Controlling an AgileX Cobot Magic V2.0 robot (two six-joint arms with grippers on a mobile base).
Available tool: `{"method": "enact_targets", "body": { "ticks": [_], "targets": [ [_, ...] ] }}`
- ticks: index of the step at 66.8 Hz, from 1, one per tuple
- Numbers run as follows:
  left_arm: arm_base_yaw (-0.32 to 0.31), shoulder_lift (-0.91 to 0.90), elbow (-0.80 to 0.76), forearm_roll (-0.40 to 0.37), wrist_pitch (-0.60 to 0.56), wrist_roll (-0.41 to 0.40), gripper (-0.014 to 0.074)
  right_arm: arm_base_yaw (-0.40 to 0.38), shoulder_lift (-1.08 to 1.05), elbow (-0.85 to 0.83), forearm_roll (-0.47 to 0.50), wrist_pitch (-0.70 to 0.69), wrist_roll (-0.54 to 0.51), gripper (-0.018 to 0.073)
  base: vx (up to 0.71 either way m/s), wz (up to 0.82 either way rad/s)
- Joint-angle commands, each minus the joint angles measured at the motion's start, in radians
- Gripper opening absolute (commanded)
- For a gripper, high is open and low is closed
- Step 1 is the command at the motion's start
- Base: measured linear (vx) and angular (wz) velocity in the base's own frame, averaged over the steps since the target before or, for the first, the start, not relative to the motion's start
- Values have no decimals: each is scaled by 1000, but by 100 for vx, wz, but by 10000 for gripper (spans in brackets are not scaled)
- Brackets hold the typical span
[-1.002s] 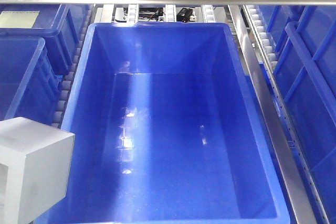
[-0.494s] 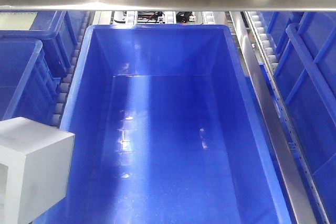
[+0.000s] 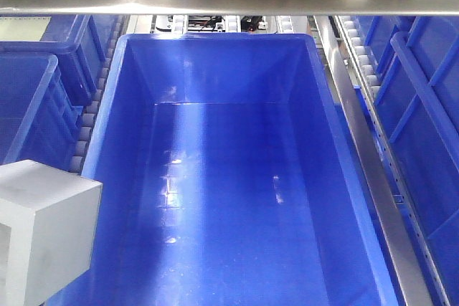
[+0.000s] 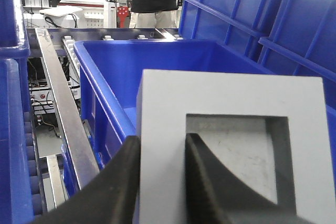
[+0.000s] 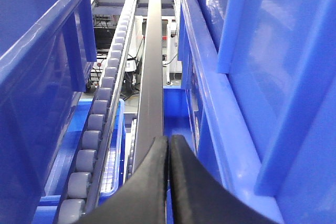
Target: Sort gray base to blue bin
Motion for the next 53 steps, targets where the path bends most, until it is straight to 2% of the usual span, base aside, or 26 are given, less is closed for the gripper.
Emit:
{"method": "enact_targets", "body": {
  "ticks": [1, 20, 32, 44, 53],
  "targets": [
    [-8, 8, -31, -1, -106, -5, -7, -6, -7, 5, -9, -81, -7, -5, 0, 0],
    [-8, 8, -31, -1, -106, -5, -7, -6, -7, 5, -9, -81, -7, -5, 0, 0],
    [-8, 42, -47, -2, -167, -8, -3, -6, -7, 5, -9, -81, -7, -5, 0, 0],
    [-11, 248, -158, -2, -230, -8, 2, -6, -7, 5, -9, -79, -7, -5, 0, 0],
    [-34, 451, -267, -1, -234, -7, 3, -6, -7, 5, -9, -79, -7, -5, 0, 0]
  ]
}}
